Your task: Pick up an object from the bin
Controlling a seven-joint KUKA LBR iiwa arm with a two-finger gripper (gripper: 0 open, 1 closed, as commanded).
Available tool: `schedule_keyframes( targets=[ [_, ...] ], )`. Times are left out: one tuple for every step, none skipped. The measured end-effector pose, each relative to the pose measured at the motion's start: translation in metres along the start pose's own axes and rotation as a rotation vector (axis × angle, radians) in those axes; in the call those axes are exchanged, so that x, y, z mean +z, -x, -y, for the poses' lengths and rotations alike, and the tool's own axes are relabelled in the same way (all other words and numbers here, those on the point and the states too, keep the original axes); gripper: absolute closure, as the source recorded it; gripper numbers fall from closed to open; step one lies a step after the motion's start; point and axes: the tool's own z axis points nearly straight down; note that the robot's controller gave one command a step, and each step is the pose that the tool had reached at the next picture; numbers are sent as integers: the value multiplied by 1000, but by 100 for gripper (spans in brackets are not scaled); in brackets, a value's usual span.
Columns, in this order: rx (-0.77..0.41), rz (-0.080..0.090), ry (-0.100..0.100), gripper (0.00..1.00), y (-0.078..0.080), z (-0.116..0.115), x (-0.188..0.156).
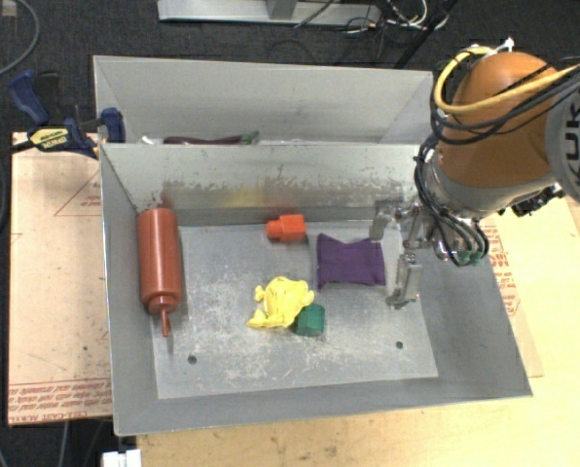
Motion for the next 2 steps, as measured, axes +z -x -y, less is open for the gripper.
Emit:
schedule_keyframes(
  targets=[
    [-1,8,0,0,1,0,-5],
    [-42,15,-1,0,21,-12,35]
  ],
)
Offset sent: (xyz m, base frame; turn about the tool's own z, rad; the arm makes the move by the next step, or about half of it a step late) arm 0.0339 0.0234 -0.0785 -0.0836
